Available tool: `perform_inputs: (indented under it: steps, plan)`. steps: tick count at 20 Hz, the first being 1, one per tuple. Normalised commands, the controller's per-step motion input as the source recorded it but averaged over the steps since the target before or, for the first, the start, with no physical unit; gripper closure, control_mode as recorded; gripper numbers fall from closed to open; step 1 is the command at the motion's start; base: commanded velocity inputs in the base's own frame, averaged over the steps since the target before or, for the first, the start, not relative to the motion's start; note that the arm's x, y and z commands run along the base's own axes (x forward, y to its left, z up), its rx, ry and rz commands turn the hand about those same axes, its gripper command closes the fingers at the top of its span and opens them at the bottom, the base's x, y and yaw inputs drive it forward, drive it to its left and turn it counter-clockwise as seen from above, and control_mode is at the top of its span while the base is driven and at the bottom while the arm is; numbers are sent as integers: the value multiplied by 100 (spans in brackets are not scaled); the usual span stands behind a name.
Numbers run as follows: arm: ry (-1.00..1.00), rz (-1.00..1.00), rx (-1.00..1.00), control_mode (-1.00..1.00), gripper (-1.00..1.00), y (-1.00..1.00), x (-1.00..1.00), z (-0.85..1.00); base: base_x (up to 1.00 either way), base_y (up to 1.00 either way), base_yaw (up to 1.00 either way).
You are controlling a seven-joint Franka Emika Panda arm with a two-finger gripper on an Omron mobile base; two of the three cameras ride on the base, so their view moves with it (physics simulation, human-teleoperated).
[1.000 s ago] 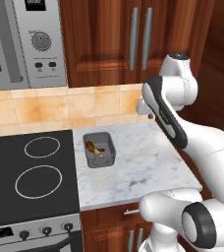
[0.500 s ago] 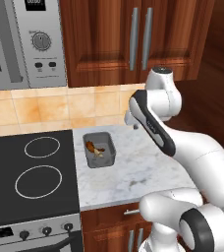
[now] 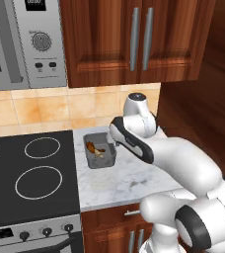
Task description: Place the tupperware on the top shelf of the fridge. Make space for the tupperware among the existing items by rearranging them on the shelves if needed. Close the fridge door when finished.
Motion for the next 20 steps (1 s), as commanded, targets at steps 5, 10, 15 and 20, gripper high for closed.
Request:
perform_inputs:
  steps: [5,10,15,20]
  plan:
    - [0,-6,0,-100,-100,34,44,-28,0,0,0]
    - [0,-13,0,-100,-100,17,51,-11,0,0,0]
    - [0,-6,0,-100,-100,0,34,-44,0,0,0]
    - [-1,0,0,-100,-100,0,25,-47,0,0,0]
